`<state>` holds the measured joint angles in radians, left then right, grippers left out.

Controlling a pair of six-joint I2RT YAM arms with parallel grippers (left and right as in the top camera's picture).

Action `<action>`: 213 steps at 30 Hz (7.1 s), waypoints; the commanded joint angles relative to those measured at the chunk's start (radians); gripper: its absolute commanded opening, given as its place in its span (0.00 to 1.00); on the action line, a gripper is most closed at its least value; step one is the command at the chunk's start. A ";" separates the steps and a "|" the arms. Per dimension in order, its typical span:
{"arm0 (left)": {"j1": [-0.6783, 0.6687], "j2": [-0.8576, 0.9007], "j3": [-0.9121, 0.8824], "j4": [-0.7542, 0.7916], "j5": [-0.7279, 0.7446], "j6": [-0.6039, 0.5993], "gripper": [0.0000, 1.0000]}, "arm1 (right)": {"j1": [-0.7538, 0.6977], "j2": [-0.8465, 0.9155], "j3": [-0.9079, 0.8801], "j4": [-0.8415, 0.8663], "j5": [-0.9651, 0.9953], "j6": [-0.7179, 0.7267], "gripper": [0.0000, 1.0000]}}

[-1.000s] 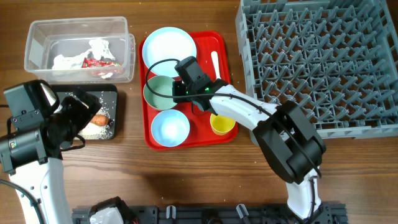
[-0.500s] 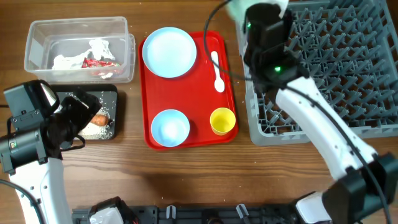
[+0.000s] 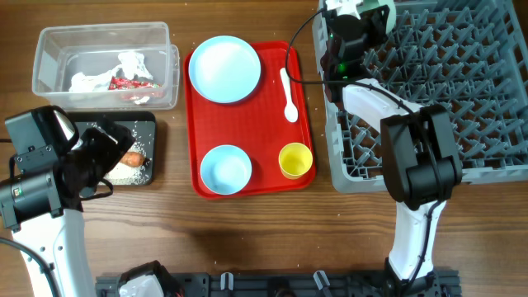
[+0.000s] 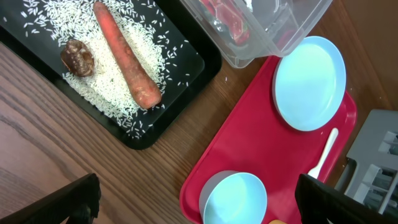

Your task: Sort waste into correct bins and load items into the dishwasher rack

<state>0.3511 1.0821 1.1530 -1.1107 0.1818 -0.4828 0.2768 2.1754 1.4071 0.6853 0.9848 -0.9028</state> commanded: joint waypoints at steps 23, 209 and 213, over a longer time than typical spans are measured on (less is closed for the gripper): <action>0.006 0.001 0.012 0.002 0.008 0.016 1.00 | 0.269 -0.238 0.005 -0.618 -0.236 0.502 1.00; -0.951 0.700 0.063 0.442 0.029 0.159 0.43 | -0.261 -0.756 0.037 -1.823 -1.115 1.008 1.00; -0.952 0.701 0.061 0.446 0.025 0.135 0.33 | -0.261 -0.756 0.037 -1.824 -1.115 1.008 1.00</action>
<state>-0.5961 1.7702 1.1999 -0.6685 0.2211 -0.3328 0.0177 1.4101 1.4353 -1.1381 -0.1299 0.0937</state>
